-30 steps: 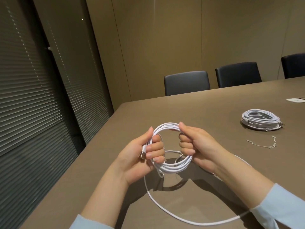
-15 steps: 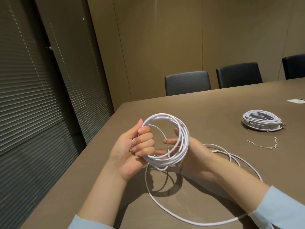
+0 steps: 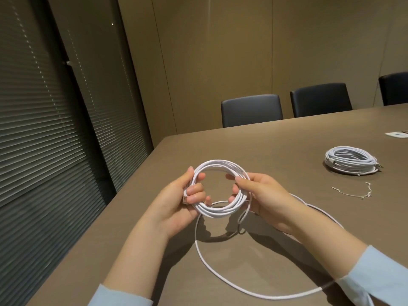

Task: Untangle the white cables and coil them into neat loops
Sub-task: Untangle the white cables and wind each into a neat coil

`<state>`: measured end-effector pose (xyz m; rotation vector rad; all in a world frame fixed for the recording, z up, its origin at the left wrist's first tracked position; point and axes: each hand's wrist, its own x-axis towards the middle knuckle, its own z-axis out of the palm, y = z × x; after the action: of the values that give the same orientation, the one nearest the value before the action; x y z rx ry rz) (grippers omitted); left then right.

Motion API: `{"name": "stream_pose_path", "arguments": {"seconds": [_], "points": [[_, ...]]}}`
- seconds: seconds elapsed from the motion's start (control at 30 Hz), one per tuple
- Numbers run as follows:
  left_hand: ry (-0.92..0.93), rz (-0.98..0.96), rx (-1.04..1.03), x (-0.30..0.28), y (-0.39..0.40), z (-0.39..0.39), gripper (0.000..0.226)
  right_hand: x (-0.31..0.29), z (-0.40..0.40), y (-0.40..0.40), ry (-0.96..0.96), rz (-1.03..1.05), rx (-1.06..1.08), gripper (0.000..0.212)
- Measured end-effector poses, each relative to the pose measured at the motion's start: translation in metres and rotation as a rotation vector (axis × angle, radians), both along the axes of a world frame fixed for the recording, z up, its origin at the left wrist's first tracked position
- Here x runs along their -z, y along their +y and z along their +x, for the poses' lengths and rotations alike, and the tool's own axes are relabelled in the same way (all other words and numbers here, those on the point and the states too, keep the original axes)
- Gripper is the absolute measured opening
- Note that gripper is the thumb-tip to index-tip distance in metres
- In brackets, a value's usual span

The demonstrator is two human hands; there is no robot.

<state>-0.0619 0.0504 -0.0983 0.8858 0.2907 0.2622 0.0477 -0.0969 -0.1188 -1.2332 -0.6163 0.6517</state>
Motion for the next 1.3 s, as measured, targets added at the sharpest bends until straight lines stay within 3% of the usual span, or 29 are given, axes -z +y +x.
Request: {"name": "stream_pose_path", "arguments": {"seconds": [0.1, 0.2, 0.27, 0.37, 0.47, 0.53, 0.73, 1.03, 1.1, 1.17, 1.23, 1.3], "points": [[-0.017, -0.051, 0.016, 0.001, 0.000, 0.001, 0.032, 0.000, -0.001, 0.002, 0.165, 0.114, -0.084, 0.033], [-0.021, -0.014, 0.016, 0.002, -0.008, 0.003, 0.031, -0.001, -0.001, 0.003, 0.343, 0.165, -0.152, 0.057], [-0.032, -0.014, 0.043, 0.002, -0.013, 0.004, 0.030, -0.001, 0.001, 0.003, 0.390, 0.189, -0.133, 0.062], [-0.062, -0.057, 0.109, 0.002, -0.016, 0.004, 0.024, 0.002, 0.003, 0.003, 0.368, 0.200, -0.056, 0.049], [-0.074, -0.103, 0.159, 0.005, -0.016, 0.003, 0.040, 0.004, 0.004, 0.006, 0.324, 0.200, 0.017, 0.042], [-0.072, -0.118, 0.185, 0.007, -0.015, 0.004, 0.050, 0.004, 0.002, 0.007, 0.284, 0.180, 0.061, 0.041], [-0.081, -0.067, 0.180, 0.008, -0.020, 0.006, 0.044, 0.001, 0.001, 0.007, 0.247, 0.204, 0.106, 0.043], [-0.170, -0.116, 0.047, 0.006, -0.008, 0.007, 0.047, 0.005, -0.006, 0.009, 0.162, 0.051, 0.000, 0.048], [-0.202, -0.143, 0.045, 0.004, -0.002, 0.006, 0.046, 0.008, -0.003, 0.012, 0.113, -0.015, 0.045, 0.050], [-0.224, -0.177, 0.034, 0.003, 0.005, 0.004, 0.047, 0.014, 0.002, 0.014, -0.044, -0.097, 0.145, 0.039], [-0.231, -0.207, 0.012, 0.001, 0.009, 0.001, 0.048, 0.021, 0.012, 0.012, -0.360, -0.298, 0.295, 0.024], [-0.242, -0.226, 0.003, 0.001, 0.012, -0.001, 0.047, 0.030, 0.023, 0.007, -0.751, -0.595, 0.356, 0.032]]}}
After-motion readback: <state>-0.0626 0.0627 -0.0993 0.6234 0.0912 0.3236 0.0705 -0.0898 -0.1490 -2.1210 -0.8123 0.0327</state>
